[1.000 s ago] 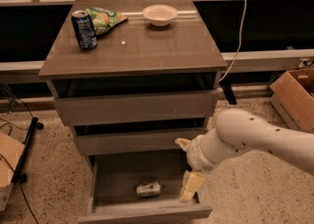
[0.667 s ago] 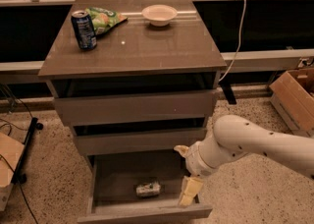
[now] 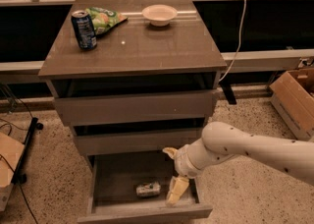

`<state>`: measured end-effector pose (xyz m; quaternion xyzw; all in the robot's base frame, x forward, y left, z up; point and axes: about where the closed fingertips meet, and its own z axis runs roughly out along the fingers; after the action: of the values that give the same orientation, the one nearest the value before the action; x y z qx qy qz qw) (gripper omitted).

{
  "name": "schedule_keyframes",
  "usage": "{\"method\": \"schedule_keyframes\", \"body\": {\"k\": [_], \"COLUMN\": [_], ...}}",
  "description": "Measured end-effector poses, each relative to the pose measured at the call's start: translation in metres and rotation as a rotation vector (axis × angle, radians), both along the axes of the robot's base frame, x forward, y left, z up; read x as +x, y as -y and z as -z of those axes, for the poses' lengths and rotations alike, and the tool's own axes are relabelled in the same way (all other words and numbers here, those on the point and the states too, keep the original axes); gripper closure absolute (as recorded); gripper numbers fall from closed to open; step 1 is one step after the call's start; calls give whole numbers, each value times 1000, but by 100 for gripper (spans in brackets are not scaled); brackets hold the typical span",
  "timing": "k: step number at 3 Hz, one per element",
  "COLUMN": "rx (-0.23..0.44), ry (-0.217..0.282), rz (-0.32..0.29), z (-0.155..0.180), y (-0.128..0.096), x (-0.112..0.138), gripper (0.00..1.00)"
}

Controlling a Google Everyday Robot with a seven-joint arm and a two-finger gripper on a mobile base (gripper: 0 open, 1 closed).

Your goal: Pick 7up can from bottom drawer and place on counter

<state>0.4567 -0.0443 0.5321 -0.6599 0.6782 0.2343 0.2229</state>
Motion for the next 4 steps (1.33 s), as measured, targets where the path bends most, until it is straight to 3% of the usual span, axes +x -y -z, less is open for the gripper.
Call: {"method": "schedule_keyframes", "body": {"k": [1,2,3,4], "rx": [67,82,138,136], "ry": [-18,-54,-126,-127], "rz": [-11,-16,-16,-20], "z": [42,85,136,135], "y": [-15,-29,-45,-46], "x": [8,14,23,20], "gripper": [0,0,0,0]}}
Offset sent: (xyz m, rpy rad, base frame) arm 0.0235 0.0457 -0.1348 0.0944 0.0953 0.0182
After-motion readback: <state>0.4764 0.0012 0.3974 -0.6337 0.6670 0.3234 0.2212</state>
